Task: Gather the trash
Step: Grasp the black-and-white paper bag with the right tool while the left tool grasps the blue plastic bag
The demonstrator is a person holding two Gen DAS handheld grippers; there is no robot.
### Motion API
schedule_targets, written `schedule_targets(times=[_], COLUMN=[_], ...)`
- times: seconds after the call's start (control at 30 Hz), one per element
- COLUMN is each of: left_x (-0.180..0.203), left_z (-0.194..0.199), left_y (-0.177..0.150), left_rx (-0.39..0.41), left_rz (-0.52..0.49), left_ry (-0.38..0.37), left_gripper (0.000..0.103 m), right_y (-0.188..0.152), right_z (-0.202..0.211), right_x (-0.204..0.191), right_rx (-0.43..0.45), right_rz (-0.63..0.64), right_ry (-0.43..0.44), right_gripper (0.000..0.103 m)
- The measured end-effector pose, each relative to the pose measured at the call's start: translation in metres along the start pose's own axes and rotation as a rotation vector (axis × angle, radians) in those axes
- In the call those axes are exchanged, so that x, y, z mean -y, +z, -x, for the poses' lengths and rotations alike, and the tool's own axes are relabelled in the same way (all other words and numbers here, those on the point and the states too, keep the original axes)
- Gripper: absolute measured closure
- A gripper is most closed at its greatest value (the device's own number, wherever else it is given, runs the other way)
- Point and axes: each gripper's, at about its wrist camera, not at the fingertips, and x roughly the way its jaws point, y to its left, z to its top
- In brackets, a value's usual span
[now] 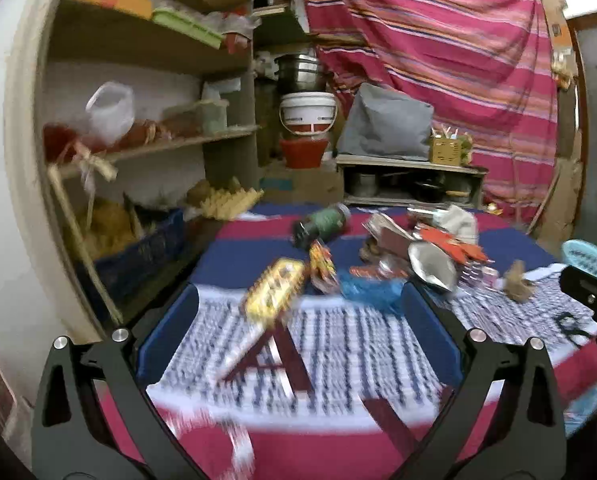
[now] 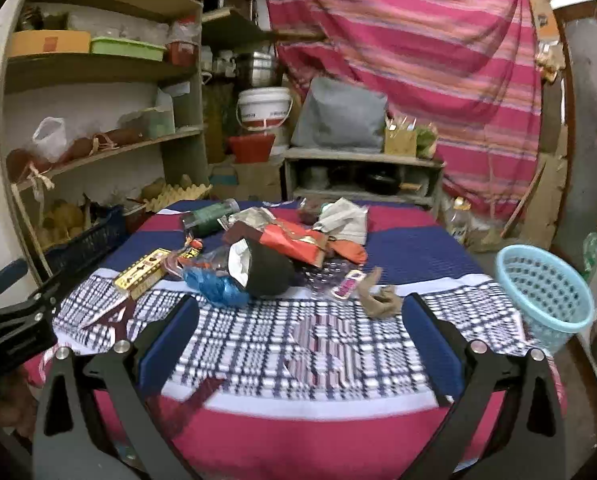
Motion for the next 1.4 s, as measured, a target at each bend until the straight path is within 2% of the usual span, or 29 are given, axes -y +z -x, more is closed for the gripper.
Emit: schedule_targets(times=[0.1,0.23,0.4,0.47,0.5,0.63,0.67,0.8,0.87,0.97,1.07,1.1,1.17,1.2,1.23,1.27,1.37,1.4], left_x=[-0.001,-0.007,-0.005,-0.001,0.001,0.009,0.011,0.025,0.034,0.045,0.066,0.075,0.082,0.080,0.077,0.074,0.066,0.064], left_z=[-0.032,-0.074,-0.118,-0.130,-0.134,-0.150,-0.150,-0.145,-0.147,-0.151,-0.154,-0.159,-0.172,-0.181,-0.184,-0.186,-0.183,-0.182], left_y=[0.021,0.040,0.035,0.029,0.026,0.011,0.011,0.015,0.015,0.015,0.016,0.014,0.007,0.003,0.001,0.001,0.005,0.006], left_rx=[-0.007,-0.032,-0.119,-0.133,-0.142,-0.216,-0.222,-0.182,-0.189,-0.214,-0.199,-0.206,-0.251,-0.290,-0.310,-0.324,-0.305,-0.301], left_rz=[-0.019,0.029,0.037,0.017,0.010,0.037,0.045,0.013,0.001,0.036,-0.035,-0.086,-0.128,-0.105,-0.078,-0.052,0.005,0.013], left_ry=[0.004,0.009,-0.011,-0.013,-0.015,-0.076,-0.093,-0.124,-0.157,-0.208,-0.198,-0.181,-0.173,-0.192,-0.207,-0.226,-0.237,-0.248], left_gripper=[0.005,0.005,0.005,0.005,0.005,0.005,0.005,0.005,0.005,0.005,0.005,0.005,0.006,0.013,0.028,0.035,0.041,0.053], right_y=[0.012,0.020,0.016,0.016,0.014,0.009,0.008,0.013,0.015,0.022,0.030,0.032,0.034,0.035,0.034,0.034,0.034,0.034], right_z=[-0.029,-0.087,-0.144,-0.157,-0.162,-0.173,-0.171,-0.149,-0.144,-0.141,-0.139,-0.139,-0.142,-0.143,-0.144,-0.143,-0.144,-0.143], right_x=[-0.007,-0.028,-0.039,-0.040,-0.040,-0.036,-0.032,-0.011,-0.003,0.006,0.014,0.017,0.020,0.021,0.022,0.023,0.025,0.026], right_rx=[-0.034,-0.089,-0.181,-0.207,-0.221,-0.287,-0.292,-0.253,-0.242,-0.223,-0.203,-0.201,-0.201,-0.204,-0.206,-0.205,-0.209,-0.206], right_rz=[0.010,0.083,0.121,0.135,0.134,0.101,0.085,-0.018,-0.049,-0.067,-0.086,-0.091,-0.096,-0.104,-0.106,-0.110,-0.124,-0.129], right_ry=[0.014,-0.001,-0.020,-0.031,-0.031,-0.027,-0.028,0.001,0.010,0.021,0.026,0.029,0.029,0.035,0.037,0.038,0.049,0.049], right_gripper=[0.004,0.005,0.024,0.040,0.044,0.086,0.092,0.094,0.093,0.093,0.093,0.093,0.093,0.093,0.093,0.092,0.090,0.090])
